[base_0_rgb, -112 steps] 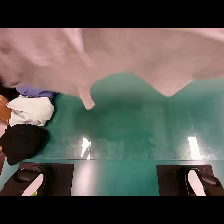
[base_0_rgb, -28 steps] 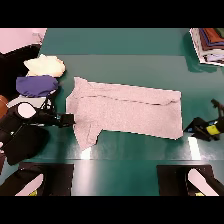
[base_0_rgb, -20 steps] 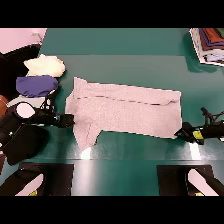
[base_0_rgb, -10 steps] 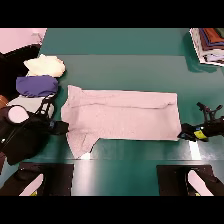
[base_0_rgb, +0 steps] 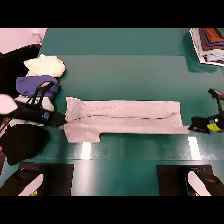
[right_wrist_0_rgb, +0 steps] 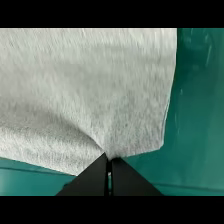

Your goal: Fold the shirts.

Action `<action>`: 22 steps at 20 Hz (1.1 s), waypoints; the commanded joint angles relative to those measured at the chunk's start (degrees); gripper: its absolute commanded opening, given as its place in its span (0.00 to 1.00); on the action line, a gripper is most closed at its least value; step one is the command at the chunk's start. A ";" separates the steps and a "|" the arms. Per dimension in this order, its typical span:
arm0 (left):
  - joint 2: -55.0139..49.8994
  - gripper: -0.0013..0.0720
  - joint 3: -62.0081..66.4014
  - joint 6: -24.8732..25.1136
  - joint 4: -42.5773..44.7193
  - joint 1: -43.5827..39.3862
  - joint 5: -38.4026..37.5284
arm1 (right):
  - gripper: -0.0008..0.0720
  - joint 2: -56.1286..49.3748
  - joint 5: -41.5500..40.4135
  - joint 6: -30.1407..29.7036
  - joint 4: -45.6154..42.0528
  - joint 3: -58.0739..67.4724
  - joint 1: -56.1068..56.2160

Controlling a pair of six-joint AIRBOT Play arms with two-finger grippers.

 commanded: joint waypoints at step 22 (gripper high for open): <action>-27.04 0.05 24.50 3.04 -3.30 0.02 8.72 | 0.84 -27.76 -9.33 -13.53 18.03 5.14 -18.82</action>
